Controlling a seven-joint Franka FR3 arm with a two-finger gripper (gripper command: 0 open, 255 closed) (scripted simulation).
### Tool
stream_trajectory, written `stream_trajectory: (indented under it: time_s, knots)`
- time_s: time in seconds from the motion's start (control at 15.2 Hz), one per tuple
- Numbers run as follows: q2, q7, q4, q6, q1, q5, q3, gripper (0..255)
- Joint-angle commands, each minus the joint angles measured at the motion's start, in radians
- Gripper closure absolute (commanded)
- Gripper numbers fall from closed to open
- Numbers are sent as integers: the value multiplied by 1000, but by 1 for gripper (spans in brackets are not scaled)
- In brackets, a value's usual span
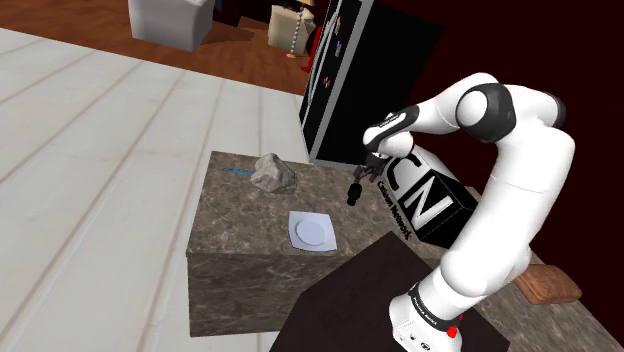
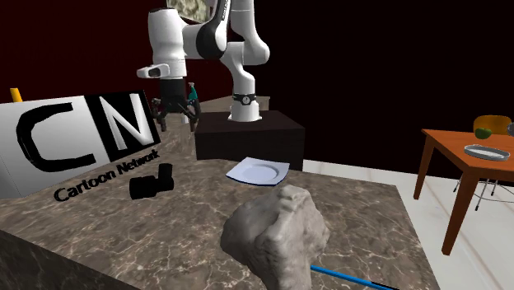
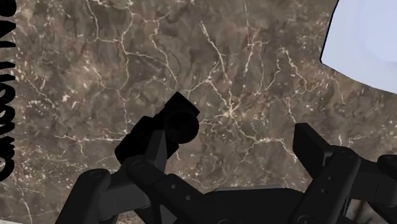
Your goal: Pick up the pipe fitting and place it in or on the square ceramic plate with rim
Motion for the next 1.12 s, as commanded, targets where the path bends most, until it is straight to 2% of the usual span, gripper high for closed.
stream_trajectory:
  time_s: [0.0, 0.4, 1.06]
  knots:
    - [74, -27, 63, 12, -27, 35, 13, 0]
    - [299, -88, 270, 36, -120, 111, 56, 0]
    - [387, -104, 299, 96, -140, 136, 84, 0]
